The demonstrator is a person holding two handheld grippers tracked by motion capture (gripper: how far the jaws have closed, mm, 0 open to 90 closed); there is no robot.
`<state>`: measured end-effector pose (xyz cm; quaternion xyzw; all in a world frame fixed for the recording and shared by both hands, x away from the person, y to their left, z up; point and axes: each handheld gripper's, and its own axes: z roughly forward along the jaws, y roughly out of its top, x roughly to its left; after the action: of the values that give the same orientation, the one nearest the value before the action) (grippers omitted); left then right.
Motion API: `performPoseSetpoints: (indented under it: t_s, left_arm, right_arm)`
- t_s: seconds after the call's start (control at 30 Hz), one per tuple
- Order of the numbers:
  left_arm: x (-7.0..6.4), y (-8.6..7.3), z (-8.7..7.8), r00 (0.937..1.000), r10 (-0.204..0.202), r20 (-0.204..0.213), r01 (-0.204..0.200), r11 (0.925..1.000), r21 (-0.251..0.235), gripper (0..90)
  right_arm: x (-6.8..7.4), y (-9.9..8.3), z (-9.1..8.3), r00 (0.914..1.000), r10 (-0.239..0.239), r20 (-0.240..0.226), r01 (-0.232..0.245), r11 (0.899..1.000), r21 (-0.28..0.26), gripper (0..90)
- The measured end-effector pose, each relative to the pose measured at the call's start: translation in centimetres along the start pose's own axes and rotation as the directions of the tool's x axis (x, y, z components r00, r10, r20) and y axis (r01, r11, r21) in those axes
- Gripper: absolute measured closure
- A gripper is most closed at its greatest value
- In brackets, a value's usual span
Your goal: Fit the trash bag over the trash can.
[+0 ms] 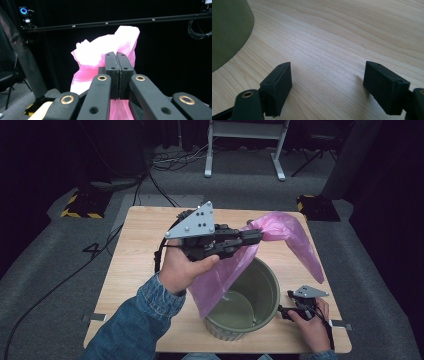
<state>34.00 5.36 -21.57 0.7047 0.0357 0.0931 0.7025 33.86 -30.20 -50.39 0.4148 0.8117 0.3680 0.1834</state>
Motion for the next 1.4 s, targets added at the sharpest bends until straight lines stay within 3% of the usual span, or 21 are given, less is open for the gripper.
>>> performPoseSetpoints:
  t_s: [0.2, 0.37, 0.43, 0.47, 0.5, 0.57, 0.6, 0.63, 0.67, 0.7, 0.8, 0.97, 1.0, 1.1, 1.2, 1.23, 1.3, 1.33, 1.37, 1.4]
  left_arm:
    - [0.1, -0.3, 1.5, 0.9998, 0.003, 0.022, -0.003, 0.9997, -0.026, 89.3]
    - [0.2, -1.7, 2.5, 0.9997, -0.006, 0.024, 0.006, 1.0, 0.002, 89.2]
    - [0.5, -2.3, 2.6, 0.9998, -0.004, 0.02, 0.004, 0.9999, 0.014, 89.2]
    - [0.6, -2.5, 2.6, 0.9999, -0.006, 0.016, 0.005, 0.9999, 0.014, 89.2]
    - [0.7, -2.8, 2.6, 0.9999, -0.012, 0.012, 0.012, 0.9998, 0.014, 89.2]
    - [1.0, -3.3, 2.6, 0.9999, -0.016, 0.005, 0.015, 0.9998, 0.012, 89.2]
    - [1.1, -3.6, 2.6, 0.9998, -0.021, 0.004, 0.021, 0.9997, 0.013, 89.2]
    - [1.2, -3.8, 2.7, 0.9998, -0.017, 0.004, 0.017, 0.9998, 0.011, 89.2]
    - [1.1, -4.1, 2.8, 1.0, -0.003, 0.006, 0.003, 0.9999, 0.015, 89.2]
    - [1.1, -4.1, 2.8, 1.0, -0.003, 0.006, 0.003, 0.9999, 0.015, 89.2]
    - [0.9, -4.4, 2.8, 0.9998, 0.013, 0.015, -0.013, 0.9999, -0.003, 89.1]
    - [0.5, -3.9, 3.0, 0.9982, 0.045, 0.041, -0.043, 0.9983, -0.039, 88.8]
    - [0.4, -3.7, 3.2, 0.9975, 0.053, 0.048, -0.05, 0.9974, -0.051, 88.7]
    - [0.2, -3.8, 3.6, 0.9972, 0.054, 0.052, -0.052, 0.9978, -0.04, 88.3]
    - [-0.1, -5.1, 3.5, 0.9961, 0.079, 0.041, -0.081, 0.9952, 0.055, 87.3]
    - [-0.1, -5.1, 3.5, 0.9961, 0.079, 0.041, -0.081, 0.9952, 0.055, 87.0]
    - [-0.2, -5.7, 2.9, 0.9967, 0.072, 0.036, -0.074, 0.9947, 0.071, 86.9]
    - [-0.2, -5.9, 2.7, 0.9973, 0.066, 0.033, -0.069, 0.9948, 0.075, 86.8]
    - [-0.2, -6.1, 2.5, 0.9974, 0.064, 0.033, -0.067, 0.9946, 0.079, 86.8]
    - [-0.3, -6.4, 2.4, 0.9977, 0.057, 0.036, -0.06, 0.9946, 0.085, 86.5]
  right_arm:
    - [0.0, 0.0, 0.0, 1.0, -0.001, -0.001, 0.001, 1.0, -0.001, 23.0]
    - [-0.1, -0.1, -0.1, 1.0, 0.0, 0.006, 0.0, 1.0, -0.003, 27.0]
    - [-0.1, -0.1, -0.4, 0.9999, 0.015, -0.002, -0.015, 0.999, -0.034, 30.3]
    - [-0.1, 0.3, -1.1, 0.9991, 0.036, -0.022, -0.038, 0.996, -0.086, 32.0]
    - [-0.1, 0.3, -1.1, 0.9991, 0.036, -0.022, -0.038, 0.996, -0.086, 32.0]
    - [0.1, 1.2, -2.3, 0.9983, 0.044, -0.039, -0.05, 0.986, -0.157, 33.5]
    - [0.5, 2.2, -3.5, 0.9973, 0.047, -0.056, -0.059, 0.971, -0.233, 36.8]
    - [0.5, 2.2, -3.5, 0.9973, 0.047, -0.056, -0.059, 0.971, -0.233, 36.8]
    - [0.7, 3.2, -4.5, 0.9965, 0.046, -0.069, -0.065, 0.951, -0.302, 37.4]
    - [0.7, 3.2, -4.5, 0.9965, 0.046, -0.069, -0.065, 0.951, -0.302, 37.4]
    - [0.6, 4.3, -5.7, 0.9961, 0.055, -0.069, -0.077, 0.924, -0.375, 38.2]
    - [-0.4, 5.7, -7.5, 0.9946, 0.088, -0.055, -0.103, 0.899, -0.425, 38.3]
    - [-0.7, 6.1, -8.3, 0.9949, 0.091, -0.044, -0.101, 0.891, -0.443, 38.3]
    - [-0.9, 6.5, -9.0, 0.9951, 0.091, -0.04, -0.099, 0.884, -0.457, 38.3]
    - [-0.9, 7.0, -10.2, 0.9926, 0.114, -0.041, -0.12, 0.884, -0.452, 38.3]
    - [-0.9, 7.0, -10.2, 0.9926, 0.114, -0.041, -0.12, 0.884, -0.452, 38.3]
    - [-1.0, 7.2, -10.4, 0.9952, 0.095, -0.026, -0.096, 0.878, -0.468, 38.3]
    - [-1.0, 7.4, -10.5, 0.9963, 0.084, -0.017, -0.082, 0.882, -0.465, 38.1]
    - [-1.0, 7.6, -10.6, 0.9988, 0.05, 0.005, -0.042, 0.887, -0.461, 38.1]
    - [-1.0, 7.9, -10.6, 0.9998, 0.014, 0.017, -0.004, 0.885, -0.465, 38.0]
